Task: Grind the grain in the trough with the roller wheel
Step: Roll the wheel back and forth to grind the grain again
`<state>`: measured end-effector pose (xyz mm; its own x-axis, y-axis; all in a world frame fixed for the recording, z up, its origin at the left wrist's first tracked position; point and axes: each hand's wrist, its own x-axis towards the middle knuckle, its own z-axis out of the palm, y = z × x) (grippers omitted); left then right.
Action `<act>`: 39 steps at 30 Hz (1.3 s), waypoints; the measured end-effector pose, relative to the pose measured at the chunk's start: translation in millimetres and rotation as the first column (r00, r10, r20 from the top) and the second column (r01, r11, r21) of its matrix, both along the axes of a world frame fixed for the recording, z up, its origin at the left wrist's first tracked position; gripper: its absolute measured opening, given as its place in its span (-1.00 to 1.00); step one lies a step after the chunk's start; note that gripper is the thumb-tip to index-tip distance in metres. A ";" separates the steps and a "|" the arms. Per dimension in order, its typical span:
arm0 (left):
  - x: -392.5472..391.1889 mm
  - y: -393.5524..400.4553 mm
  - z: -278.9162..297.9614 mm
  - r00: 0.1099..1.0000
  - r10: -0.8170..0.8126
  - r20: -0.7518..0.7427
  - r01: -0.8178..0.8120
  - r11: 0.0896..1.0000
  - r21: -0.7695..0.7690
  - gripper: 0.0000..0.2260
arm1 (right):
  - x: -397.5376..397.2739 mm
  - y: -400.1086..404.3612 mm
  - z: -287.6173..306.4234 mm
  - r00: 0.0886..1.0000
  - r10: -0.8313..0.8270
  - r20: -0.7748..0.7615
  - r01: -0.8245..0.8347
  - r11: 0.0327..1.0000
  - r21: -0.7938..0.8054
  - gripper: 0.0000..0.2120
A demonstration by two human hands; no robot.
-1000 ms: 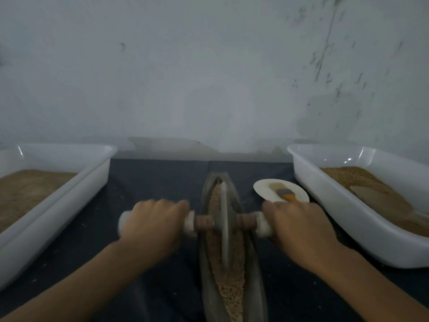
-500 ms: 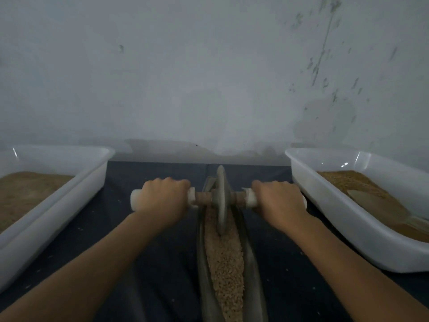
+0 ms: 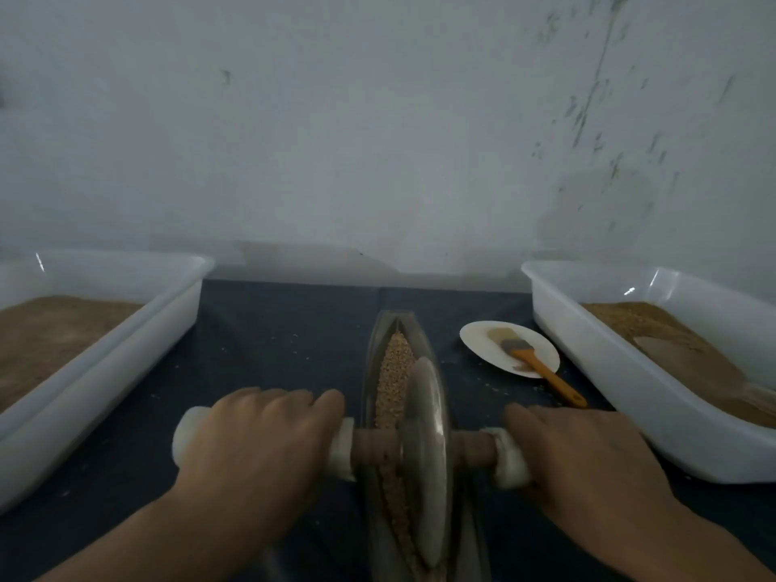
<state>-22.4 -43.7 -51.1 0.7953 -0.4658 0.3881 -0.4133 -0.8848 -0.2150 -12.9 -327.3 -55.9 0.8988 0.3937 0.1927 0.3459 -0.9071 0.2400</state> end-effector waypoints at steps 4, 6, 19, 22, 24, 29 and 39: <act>47.5 -10.6 -7.2 0.971 0.230 0.064 -0.233 0.972 0.041 -0.73 | 41.1 6.3 -7.6 0.991 -0.060 0.116 0.054 0.997 0.050 -0.70; 80.5 -13.6 -7.5 0.958 0.271 0.093 -0.273 0.962 0.010 -0.80 | 73.7 12.8 -10.5 0.980 -0.081 0.182 0.070 0.995 0.065 -0.76; 8.7 -1.5 -4.3 0.996 0.090 0.019 -0.089 0.996 -0.030 -0.59 | 20.1 4.3 -5.4 0.962 0.066 0.263 -0.083 0.995 0.051 -0.40; -20.9 6.9 -4.0 0.992 -0.021 0.124 0.029 0.998 -0.063 -0.52 | 0.7 -3.0 -8.1 0.980 0.061 0.188 -0.061 0.998 -0.010 -0.47; -17.7 4.4 -4.2 0.999 0.048 0.024 -0.047 0.998 -0.033 -0.52 | 1.2 -1.8 -6.2 0.978 0.101 0.184 -0.104 0.994 0.011 -0.51; 52.0 -5.3 -13.9 0.961 0.278 0.000 -0.277 0.960 -0.039 -0.73 | 54.9 14.1 -3.4 0.963 -0.020 0.269 0.029 0.999 -0.030 -0.69; 85.1 -8.3 -1.8 0.960 0.267 -0.085 -0.273 0.960 -0.066 -0.79 | 75.5 21.0 9.9 0.983 -0.055 0.174 0.058 0.998 -0.012 -0.79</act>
<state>62.7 -52.0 -52.9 0.9153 -0.2012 0.3489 -0.1691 -0.9782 -0.1204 62.6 -306.3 -46.0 0.8732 0.3480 0.3413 0.2461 -0.9192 0.3076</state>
